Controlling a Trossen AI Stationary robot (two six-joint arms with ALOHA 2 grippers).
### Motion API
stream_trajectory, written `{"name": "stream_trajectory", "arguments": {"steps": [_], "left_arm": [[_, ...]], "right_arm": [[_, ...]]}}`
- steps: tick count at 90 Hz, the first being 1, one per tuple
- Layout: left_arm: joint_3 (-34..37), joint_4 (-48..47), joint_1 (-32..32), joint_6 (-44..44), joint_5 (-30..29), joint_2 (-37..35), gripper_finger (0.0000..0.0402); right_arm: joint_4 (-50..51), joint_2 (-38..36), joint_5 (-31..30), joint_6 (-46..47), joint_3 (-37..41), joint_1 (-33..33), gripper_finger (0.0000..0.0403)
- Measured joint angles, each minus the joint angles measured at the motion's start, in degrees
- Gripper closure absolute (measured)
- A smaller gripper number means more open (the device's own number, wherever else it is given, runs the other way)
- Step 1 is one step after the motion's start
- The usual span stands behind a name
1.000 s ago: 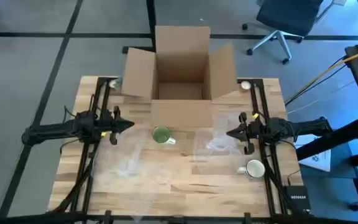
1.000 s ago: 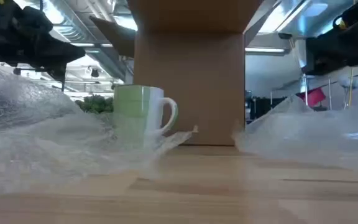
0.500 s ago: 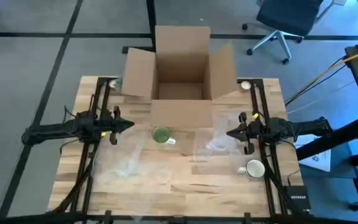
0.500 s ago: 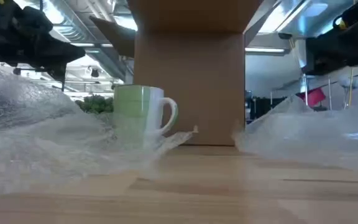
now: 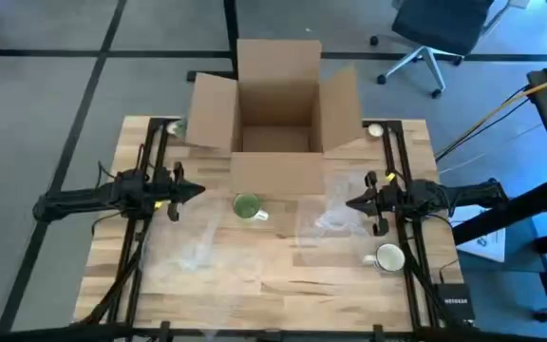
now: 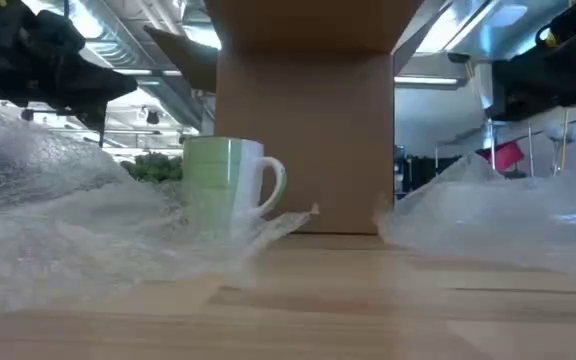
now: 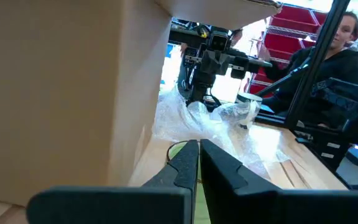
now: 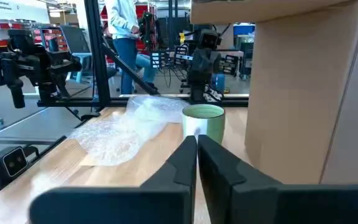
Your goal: Wrap mug
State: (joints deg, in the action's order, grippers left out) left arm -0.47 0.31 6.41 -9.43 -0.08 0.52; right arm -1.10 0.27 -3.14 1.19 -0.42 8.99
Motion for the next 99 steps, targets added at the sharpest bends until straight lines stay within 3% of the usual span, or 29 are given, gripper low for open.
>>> {"name": "stream_trajectory", "arguments": {"steps": [81,99], "left_arm": [[0.0,0.4,0.0,2.3,-0.4,0.0,0.0402],[0.1,3.5,0.2,-13.9,-3.3,0.0,0.0402]], "right_arm": [[0.0,0.0,0.0,0.0,0.0,0.0,0.0402],[0.0,0.0,0.0,0.0,0.0,0.0,0.0402]]}}
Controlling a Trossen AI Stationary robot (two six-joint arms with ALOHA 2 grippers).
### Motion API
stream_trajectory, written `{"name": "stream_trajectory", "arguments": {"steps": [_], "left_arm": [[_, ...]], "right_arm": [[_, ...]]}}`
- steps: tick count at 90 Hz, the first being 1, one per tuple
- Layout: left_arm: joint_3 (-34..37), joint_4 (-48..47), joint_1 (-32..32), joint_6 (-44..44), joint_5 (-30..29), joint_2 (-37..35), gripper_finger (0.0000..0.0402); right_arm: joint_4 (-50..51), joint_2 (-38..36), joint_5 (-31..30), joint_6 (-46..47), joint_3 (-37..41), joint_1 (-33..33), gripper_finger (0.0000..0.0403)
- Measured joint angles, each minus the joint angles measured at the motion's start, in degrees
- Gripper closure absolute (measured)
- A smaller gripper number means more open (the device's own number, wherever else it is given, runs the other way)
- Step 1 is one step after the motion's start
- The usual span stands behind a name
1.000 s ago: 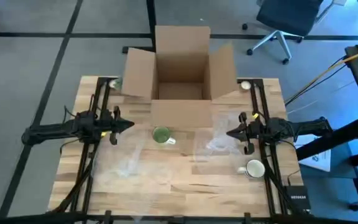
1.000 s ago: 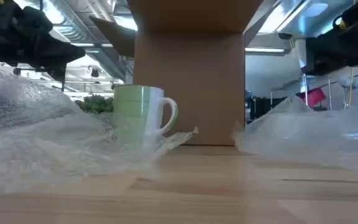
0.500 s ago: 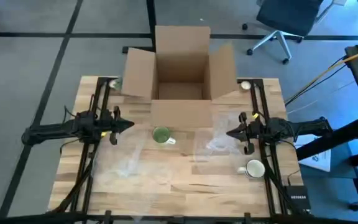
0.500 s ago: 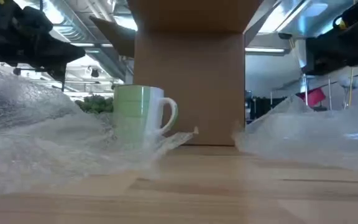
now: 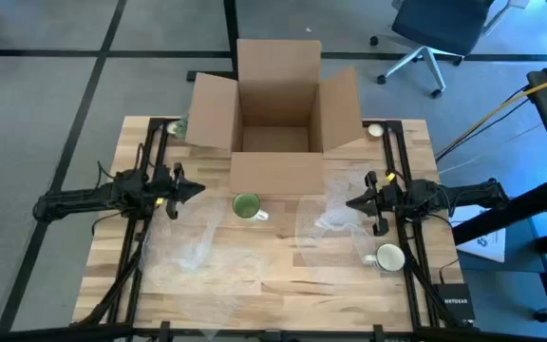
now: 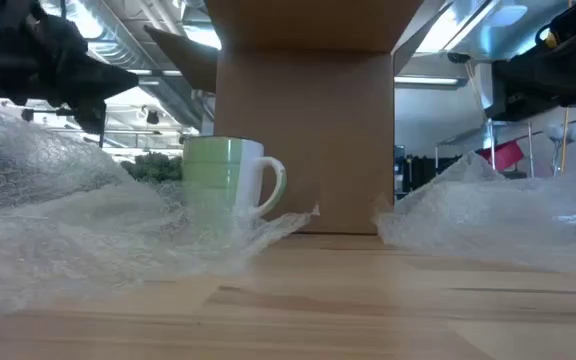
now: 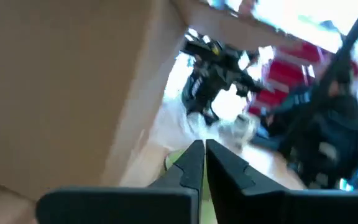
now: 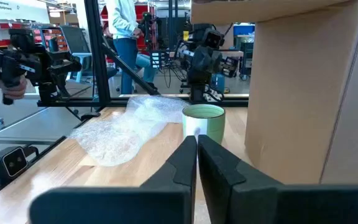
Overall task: Wrap mug
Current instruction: Wrap the green mug with bubble wrap
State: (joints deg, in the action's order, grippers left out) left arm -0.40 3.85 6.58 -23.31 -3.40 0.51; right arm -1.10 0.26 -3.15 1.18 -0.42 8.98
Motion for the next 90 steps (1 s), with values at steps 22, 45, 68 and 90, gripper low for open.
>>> {"name": "stream_trajectory", "arguments": {"steps": [22,45,68,90], "left_arm": [[-0.7,7.6,0.4,-3.6,-3.4,0.1,0.0402],[-20.4,-8.2,-5.8,9.3,-9.3,19.0,0.0402],[-40.1,-29.0,-13.3,3.2,-13.8,48.4,0.0402],[-43.7,-28.6,-13.5,0.7,-12.2,63.9,0.0399]], "right_arm": [[0.0,0.0,0.0,0.0,0.0,0.0,0.0402],[0.0,0.0,0.0,0.0,0.0,0.0,0.0402],[0.0,0.0,0.0,0.0,0.0,0.0,0.0402],[0.0,0.0,0.0,-0.2,0.0,0.0,0.0402]]}}
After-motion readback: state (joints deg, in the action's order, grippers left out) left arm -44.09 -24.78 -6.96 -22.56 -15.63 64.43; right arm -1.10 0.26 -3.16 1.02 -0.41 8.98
